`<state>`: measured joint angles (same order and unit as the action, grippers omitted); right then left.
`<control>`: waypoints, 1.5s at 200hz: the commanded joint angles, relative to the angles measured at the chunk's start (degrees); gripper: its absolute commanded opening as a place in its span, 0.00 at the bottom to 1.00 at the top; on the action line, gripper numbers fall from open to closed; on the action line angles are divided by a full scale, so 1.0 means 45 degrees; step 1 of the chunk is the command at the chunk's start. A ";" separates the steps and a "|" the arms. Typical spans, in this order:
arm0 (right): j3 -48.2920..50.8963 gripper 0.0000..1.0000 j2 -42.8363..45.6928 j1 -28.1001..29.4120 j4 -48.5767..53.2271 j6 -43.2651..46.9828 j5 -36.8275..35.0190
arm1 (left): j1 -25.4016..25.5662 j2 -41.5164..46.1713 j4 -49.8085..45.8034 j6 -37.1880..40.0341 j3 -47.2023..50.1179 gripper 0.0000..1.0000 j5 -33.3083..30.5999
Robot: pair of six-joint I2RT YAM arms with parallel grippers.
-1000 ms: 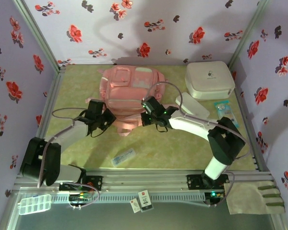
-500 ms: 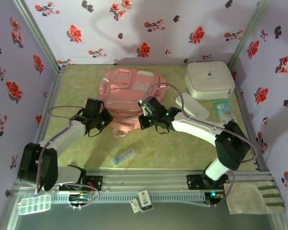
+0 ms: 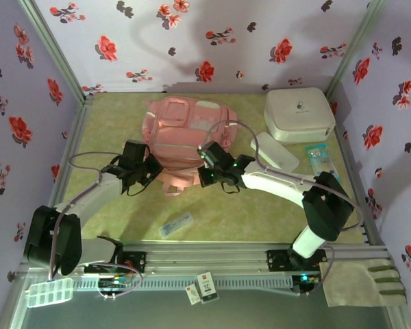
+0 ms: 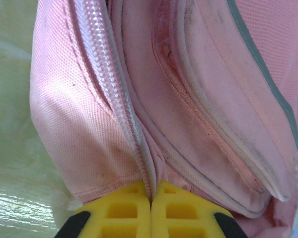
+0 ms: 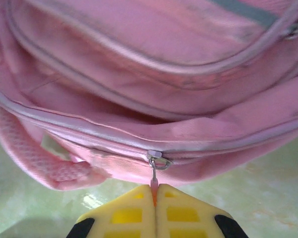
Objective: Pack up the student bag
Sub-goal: Zip the student bag at the top-center of the table.
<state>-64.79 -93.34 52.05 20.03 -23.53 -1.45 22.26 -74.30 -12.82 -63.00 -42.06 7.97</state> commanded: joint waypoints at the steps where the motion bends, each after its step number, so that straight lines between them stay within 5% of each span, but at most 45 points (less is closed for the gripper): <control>1: -0.0572 0.00 -0.0254 0.0629 -0.0303 0.0130 0.1369 | 0.0344 -0.0330 0.1827 -0.0658 -0.0222 0.00 -0.0175; 51: -0.0510 0.00 -0.0363 0.0657 -0.0532 -0.0032 0.1382 | 0.0601 -0.0982 0.2649 -0.1159 -0.0347 0.00 -0.0285; 88: -0.0412 0.00 0.0216 0.0366 0.1431 -0.1192 -0.2526 | 0.0440 -0.0636 0.1309 -0.0659 -0.0482 0.00 -0.1177; 132: 0.0489 0.00 0.1002 -0.0282 0.3175 -0.3132 -0.5083 | 0.0180 -0.0112 0.0614 -0.0458 -0.0226 0.00 -0.1575; 184: 0.0532 0.00 0.0568 -0.1652 0.2523 -0.2827 -0.5059 | 0.0111 0.0166 0.0279 -0.0348 -0.0147 0.00 -0.1570; 221: 0.0243 0.00 -0.0450 -0.3101 0.0881 -0.0716 -0.3260 | -0.0050 0.0413 -0.0294 0.0002 -0.0145 0.00 -0.1503; 300: -0.1099 0.00 -0.2569 -0.5484 -0.1108 0.2319 -0.2023 | -0.0566 0.1068 -0.2279 0.1217 0.0437 0.00 -0.1079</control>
<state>-68.07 -102.78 31.35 18.65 -17.43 -8.69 21.54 -72.27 -15.75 -61.71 -41.87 5.58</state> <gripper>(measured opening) 0.052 0.053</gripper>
